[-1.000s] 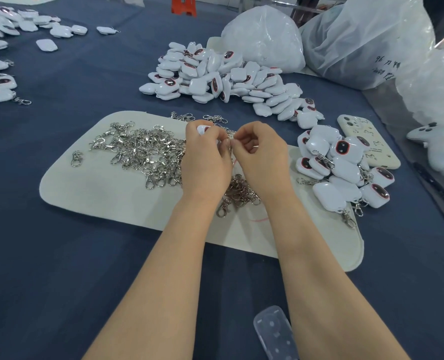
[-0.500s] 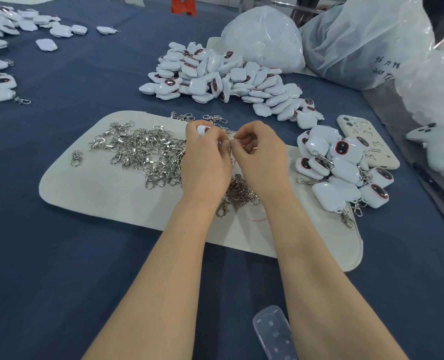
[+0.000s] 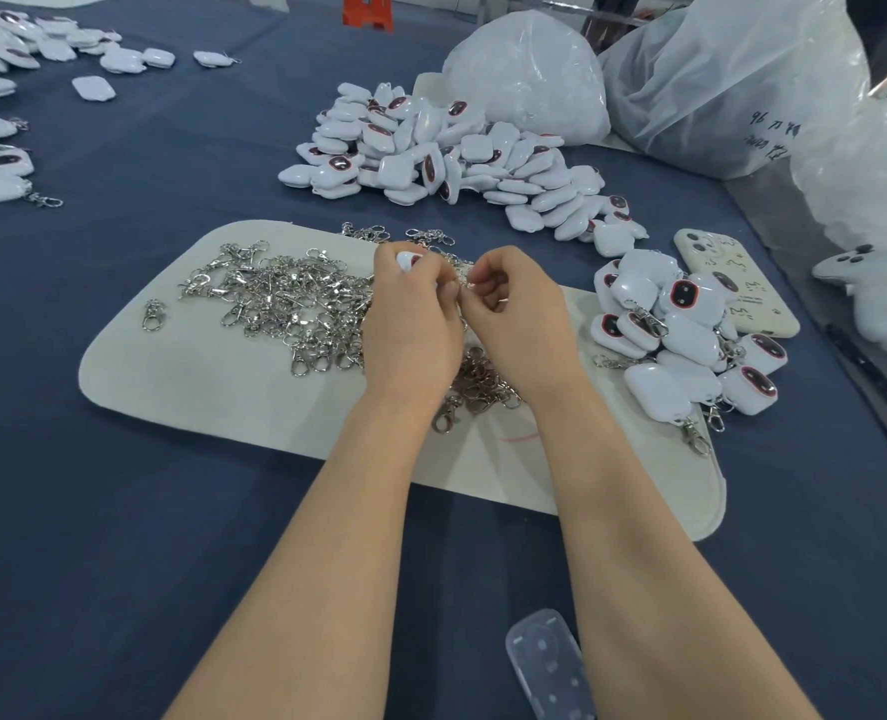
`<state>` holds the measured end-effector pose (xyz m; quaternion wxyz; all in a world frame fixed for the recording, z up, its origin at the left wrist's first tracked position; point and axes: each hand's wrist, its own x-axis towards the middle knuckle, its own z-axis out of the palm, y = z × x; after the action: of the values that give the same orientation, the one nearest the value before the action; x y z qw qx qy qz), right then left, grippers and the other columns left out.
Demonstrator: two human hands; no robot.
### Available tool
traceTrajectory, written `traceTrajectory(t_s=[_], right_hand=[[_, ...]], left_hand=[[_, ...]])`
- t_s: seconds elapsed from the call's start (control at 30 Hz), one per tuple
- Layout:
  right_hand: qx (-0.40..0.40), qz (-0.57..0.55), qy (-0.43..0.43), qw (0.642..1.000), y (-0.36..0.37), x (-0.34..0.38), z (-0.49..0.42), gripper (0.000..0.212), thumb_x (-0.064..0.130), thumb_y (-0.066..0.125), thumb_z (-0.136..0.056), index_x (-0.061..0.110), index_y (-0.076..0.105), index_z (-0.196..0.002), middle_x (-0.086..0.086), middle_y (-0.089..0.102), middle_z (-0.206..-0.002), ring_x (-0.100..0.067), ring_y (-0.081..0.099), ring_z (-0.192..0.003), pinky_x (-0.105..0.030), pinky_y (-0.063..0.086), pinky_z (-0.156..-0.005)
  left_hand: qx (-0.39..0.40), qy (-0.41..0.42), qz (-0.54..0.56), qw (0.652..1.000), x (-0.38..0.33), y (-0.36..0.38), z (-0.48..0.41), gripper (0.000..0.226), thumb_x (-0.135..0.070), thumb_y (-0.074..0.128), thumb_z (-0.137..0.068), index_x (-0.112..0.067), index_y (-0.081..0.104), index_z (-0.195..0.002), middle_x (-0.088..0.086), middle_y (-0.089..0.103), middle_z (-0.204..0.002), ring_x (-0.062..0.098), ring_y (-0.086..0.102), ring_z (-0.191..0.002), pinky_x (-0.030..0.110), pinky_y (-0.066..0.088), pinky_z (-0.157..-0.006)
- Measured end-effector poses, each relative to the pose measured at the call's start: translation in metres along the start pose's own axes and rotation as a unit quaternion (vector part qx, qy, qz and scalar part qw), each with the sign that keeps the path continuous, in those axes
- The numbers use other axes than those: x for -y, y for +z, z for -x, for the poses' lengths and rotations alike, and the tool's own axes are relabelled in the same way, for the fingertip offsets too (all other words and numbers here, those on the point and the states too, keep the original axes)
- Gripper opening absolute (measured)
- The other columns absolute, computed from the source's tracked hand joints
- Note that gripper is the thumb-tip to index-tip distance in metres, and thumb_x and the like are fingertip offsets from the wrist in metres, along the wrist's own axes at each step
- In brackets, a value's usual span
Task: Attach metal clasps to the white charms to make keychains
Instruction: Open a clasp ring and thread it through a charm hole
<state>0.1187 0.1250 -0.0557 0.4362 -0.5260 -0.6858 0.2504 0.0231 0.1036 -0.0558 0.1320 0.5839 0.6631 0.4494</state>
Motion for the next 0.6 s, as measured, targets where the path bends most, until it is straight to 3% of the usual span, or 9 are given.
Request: traceTrajectory(t_s=[0.2,0.33,0.6], right_hand=[[0.004,0.024,-0.064,0.998,-0.0028,-0.0002,0.0034,0.010,0.004,0.058,-0.086,0.012,0.054,-0.090,0.006,0.055,-0.089,-0.011,0.049,-0.088,-0.012,0.035,-0.077],[0.016,0.008,-0.071,0.997,-0.0018,-0.0001,0.0039,0.005,0.005,0.056,-0.089,0.009,0.054,-0.092,0.008,0.059,-0.086,-0.010,0.053,-0.084,-0.019,0.041,-0.078],[0.011,-0.015,-0.075,0.997,-0.0005,-0.0017,0.0031,0.015,0.005,0.054,-0.091,0.017,0.045,-0.088,0.011,0.053,-0.073,-0.010,0.049,-0.066,-0.019,0.040,-0.063]], left_hand=[[0.012,-0.005,0.016,1.000,0.0006,-0.0011,-0.0031,0.013,-0.012,0.051,-0.095,-0.010,0.062,-0.101,0.008,0.041,-0.124,0.015,0.044,-0.081,0.029,0.042,-0.081],[0.015,-0.013,0.037,0.999,0.0037,-0.0022,-0.0048,0.013,-0.011,0.052,-0.094,-0.010,0.063,-0.100,0.006,0.042,-0.117,0.012,0.043,-0.083,0.018,0.035,-0.075],[0.006,-0.026,0.074,0.997,0.0043,-0.0020,-0.0064,0.010,-0.010,0.055,-0.091,-0.010,0.064,-0.096,0.001,0.040,-0.105,0.000,0.041,-0.074,0.008,0.027,-0.070]])
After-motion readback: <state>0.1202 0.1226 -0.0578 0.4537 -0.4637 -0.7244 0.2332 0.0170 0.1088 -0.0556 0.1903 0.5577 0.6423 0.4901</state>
